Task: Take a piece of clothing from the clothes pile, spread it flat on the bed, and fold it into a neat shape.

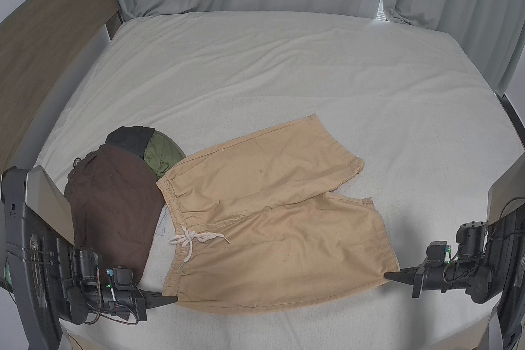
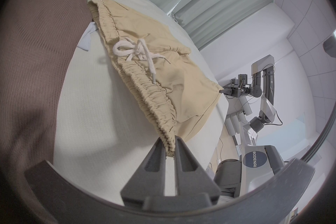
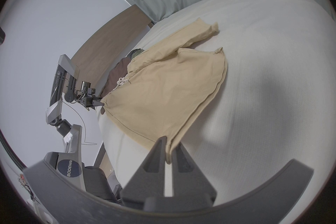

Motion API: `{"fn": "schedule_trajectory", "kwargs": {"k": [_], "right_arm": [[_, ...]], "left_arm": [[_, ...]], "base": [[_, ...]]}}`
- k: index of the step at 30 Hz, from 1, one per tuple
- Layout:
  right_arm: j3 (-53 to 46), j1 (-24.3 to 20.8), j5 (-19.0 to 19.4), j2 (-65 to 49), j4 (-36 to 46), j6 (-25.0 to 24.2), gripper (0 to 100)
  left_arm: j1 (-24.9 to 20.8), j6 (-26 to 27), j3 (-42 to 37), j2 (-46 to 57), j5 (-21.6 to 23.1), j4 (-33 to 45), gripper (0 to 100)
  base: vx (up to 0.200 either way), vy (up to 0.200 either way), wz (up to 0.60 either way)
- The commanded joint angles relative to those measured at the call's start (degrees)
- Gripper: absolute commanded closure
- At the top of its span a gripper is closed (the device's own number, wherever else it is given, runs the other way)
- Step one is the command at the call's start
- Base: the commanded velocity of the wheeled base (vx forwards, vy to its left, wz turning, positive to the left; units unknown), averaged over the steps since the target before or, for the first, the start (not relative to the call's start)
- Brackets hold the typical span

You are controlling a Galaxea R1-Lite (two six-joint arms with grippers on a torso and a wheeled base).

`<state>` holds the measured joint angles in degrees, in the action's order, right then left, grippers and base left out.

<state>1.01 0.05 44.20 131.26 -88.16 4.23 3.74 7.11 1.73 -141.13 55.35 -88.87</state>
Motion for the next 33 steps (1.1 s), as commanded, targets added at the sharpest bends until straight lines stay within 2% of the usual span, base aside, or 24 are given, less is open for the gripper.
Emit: {"fn": "schedule_trajectory", "kwargs": {"k": [1, 10, 22, 33], "right_arm": [[-0.7, -0.1, 0.2, -1.0, -0.1, 0.0, 100], [0.8, -0.3, 0.4, -2.1, -0.1, -0.3, 100], [4.2, -0.3, 0.4, -3.4, -0.2, -0.6, 100], [7.0, -0.3, 0.4, -5.8, -0.2, -1.6, 100]], "left_arm": [[-0.1, 0.0, 0.6, 0.9, 0.2, -0.1, 100], [-1.2, -0.8, 0.7, 4.9, 0.2, -0.1, 100], [-1.6, -5.3, 6.0, 8.3, 0.2, -0.1, 100], [-0.3, -7.2, 10.3, 8.7, 0.2, -0.2, 100]], "base": [[0.000, 0.000, 0.00], [0.000, 0.000, 0.00], [0.000, 0.000, 0.00], [0.000, 0.000, 0.00]]}}
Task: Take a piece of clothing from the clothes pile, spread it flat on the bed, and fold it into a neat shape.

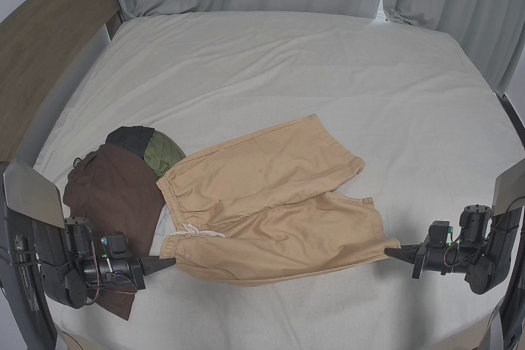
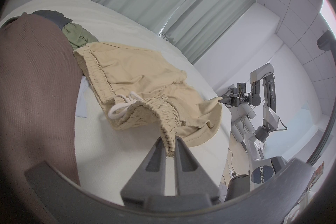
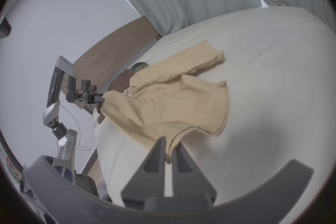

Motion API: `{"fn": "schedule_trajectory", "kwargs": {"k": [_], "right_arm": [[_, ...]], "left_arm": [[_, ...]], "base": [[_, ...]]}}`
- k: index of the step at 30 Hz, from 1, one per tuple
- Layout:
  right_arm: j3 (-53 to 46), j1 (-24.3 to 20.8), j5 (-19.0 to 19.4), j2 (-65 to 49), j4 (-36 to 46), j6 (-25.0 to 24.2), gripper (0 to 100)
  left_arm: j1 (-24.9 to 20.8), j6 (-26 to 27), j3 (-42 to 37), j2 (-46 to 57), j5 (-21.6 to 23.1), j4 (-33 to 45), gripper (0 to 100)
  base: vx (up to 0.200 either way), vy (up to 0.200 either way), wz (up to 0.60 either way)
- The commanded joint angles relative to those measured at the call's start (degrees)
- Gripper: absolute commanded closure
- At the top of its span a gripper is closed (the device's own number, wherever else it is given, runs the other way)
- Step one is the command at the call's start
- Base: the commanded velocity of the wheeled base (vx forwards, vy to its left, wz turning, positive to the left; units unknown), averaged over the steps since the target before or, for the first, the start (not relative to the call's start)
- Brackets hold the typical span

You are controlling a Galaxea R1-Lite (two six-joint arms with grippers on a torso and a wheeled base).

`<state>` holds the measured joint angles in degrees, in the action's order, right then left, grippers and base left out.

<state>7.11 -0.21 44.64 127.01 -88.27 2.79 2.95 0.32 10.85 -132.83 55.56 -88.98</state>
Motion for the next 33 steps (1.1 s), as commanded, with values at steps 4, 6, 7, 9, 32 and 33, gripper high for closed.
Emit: {"fn": "schedule_trajectory", "kwargs": {"k": [4, 6, 7, 9, 32, 33], "right_arm": [[1.2, -0.2, 0.0, -2.4, -0.1, -0.8, 100], [1.2, -0.3, 0.0, -3.3, -0.1, -0.9, 100], [1.2, -0.3, 0.0, -3.4, -0.1, -0.9, 100], [1.3, -0.3, 0.0, -3.8, -0.1, -0.9, 100], [1.3, -1.9, 0.0, -10.5, 0.0, -4.5, 100], [1.2, -1.9, 0.0, -10.7, 0.0, -4.6, 100]], "left_arm": [[0.5, -0.5, 1.6, 0.4, 0.0, -0.1, 100], [0.6, -0.6, 1.7, 0.5, 0.0, -0.1, 100], [0.6, -0.6, 1.9, 0.5, 0.0, -0.1, 100], [0.5, -0.6, 2.1, 0.8, 0.0, -0.1, 100], [0.6, -4.2, 2.4, 6.2, -0.2, -0.1, 100], [0.6, -4.4, 2.4, 6.4, -0.2, -0.1, 100]], "base": [[0.000, 0.000, 0.00], [0.000, 0.000, 0.00], [0.000, 0.000, 0.00], [0.000, 0.000, 0.00], [0.000, 0.000, 0.00], [0.000, 0.000, 0.00]]}}
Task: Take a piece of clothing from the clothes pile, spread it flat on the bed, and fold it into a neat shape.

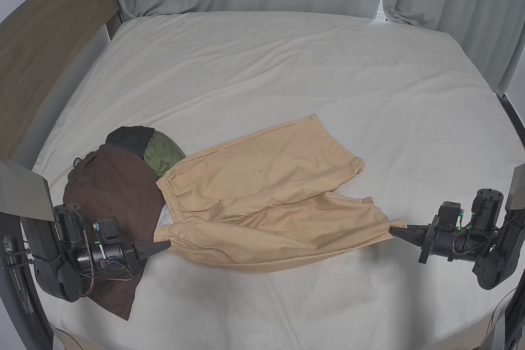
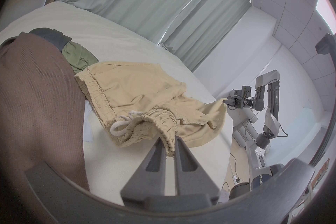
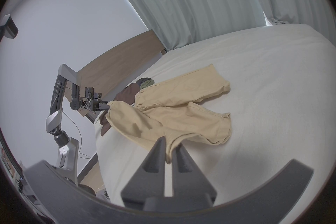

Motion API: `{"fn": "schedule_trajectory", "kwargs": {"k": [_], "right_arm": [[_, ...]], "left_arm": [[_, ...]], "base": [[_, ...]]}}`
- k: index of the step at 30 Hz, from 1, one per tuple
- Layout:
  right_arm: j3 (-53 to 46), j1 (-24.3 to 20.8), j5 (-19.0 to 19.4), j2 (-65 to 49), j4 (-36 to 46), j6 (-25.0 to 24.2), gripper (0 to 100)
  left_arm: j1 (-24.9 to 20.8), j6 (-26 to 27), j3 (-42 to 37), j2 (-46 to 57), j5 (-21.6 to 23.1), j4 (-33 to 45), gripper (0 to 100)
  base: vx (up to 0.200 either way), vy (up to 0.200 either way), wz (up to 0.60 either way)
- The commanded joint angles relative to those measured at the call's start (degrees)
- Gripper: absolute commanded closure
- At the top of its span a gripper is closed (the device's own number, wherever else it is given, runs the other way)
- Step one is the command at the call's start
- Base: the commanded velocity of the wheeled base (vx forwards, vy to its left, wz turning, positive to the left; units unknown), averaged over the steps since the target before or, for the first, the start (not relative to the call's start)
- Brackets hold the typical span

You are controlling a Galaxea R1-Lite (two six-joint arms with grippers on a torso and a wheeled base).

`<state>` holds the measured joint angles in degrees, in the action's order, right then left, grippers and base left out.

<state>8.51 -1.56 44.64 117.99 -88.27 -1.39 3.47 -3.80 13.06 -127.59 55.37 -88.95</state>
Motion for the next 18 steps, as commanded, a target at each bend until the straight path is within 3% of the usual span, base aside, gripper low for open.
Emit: {"fn": "schedule_trajectory", "kwargs": {"k": [1, 18], "right_arm": [[-0.5, -0.5, 0.0, -2.9, 0.0, -1.1, 100], [-1.1, -0.6, 0.4, -9.8, 0.1, -1.7, 100]], "left_arm": [[0.0, -1.2, 0.1, 1.7, 0.0, 0.0, 100], [0.9, -2.9, 1.2, 2.2, 0.1, -0.1, 100]], "base": [[0.000, 0.000, 0.00], [0.000, 0.000, 0.00]]}}
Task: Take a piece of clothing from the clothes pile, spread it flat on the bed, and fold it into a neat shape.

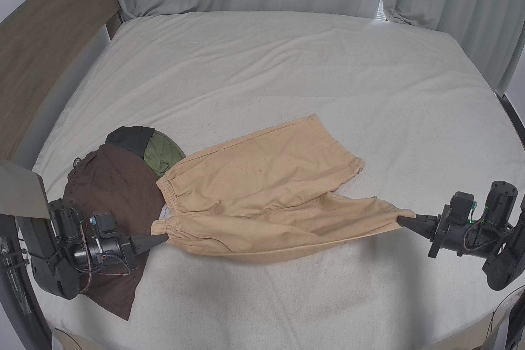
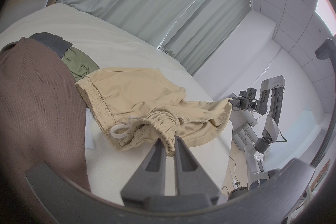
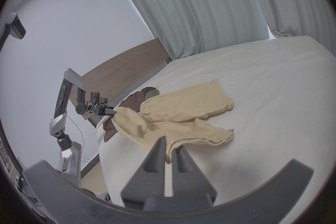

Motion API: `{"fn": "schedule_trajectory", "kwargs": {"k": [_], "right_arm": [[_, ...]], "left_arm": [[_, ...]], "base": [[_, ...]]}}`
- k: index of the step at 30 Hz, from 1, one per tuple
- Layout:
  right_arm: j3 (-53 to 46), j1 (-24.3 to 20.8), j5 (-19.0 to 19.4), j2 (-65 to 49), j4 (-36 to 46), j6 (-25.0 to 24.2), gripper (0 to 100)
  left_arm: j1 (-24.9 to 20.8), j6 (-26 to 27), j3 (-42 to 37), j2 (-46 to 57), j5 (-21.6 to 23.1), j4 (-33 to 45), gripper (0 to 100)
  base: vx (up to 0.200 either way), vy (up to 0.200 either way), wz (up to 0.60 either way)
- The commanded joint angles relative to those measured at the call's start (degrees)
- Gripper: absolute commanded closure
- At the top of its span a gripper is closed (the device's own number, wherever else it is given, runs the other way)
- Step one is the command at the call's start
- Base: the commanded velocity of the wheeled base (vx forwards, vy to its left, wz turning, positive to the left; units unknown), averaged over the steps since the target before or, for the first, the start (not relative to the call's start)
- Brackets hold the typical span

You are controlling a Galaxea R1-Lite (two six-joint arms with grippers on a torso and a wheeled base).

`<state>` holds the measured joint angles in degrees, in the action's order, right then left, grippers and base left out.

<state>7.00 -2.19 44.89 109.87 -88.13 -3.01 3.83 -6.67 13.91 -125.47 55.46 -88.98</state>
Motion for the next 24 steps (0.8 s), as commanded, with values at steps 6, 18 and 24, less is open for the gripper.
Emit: {"fn": "schedule_trajectory", "kwargs": {"k": [6, 18, 24], "right_arm": [[1.5, 0.0, 0.1, -3.4, -0.1, -2.3, 100], [13.1, -3.0, -2.8, -0.1, -0.1, -9.8, 100], [22.2, -5.2, -4.9, 3.0, 0.2, -14.4, 100]], "left_arm": [[0.8, 0.0, 0.4, 0.2, 0.0, -0.1, 100], [0.9, -2.6, 0.9, 2.8, -0.2, -0.1, 100], [1.1, -5.3, 2.0, 2.6, -0.5, -0.1, 100]], "base": [[0.000, 0.000, 0.00], [0.000, 0.000, 0.00], [0.000, 0.000, 0.00]]}}
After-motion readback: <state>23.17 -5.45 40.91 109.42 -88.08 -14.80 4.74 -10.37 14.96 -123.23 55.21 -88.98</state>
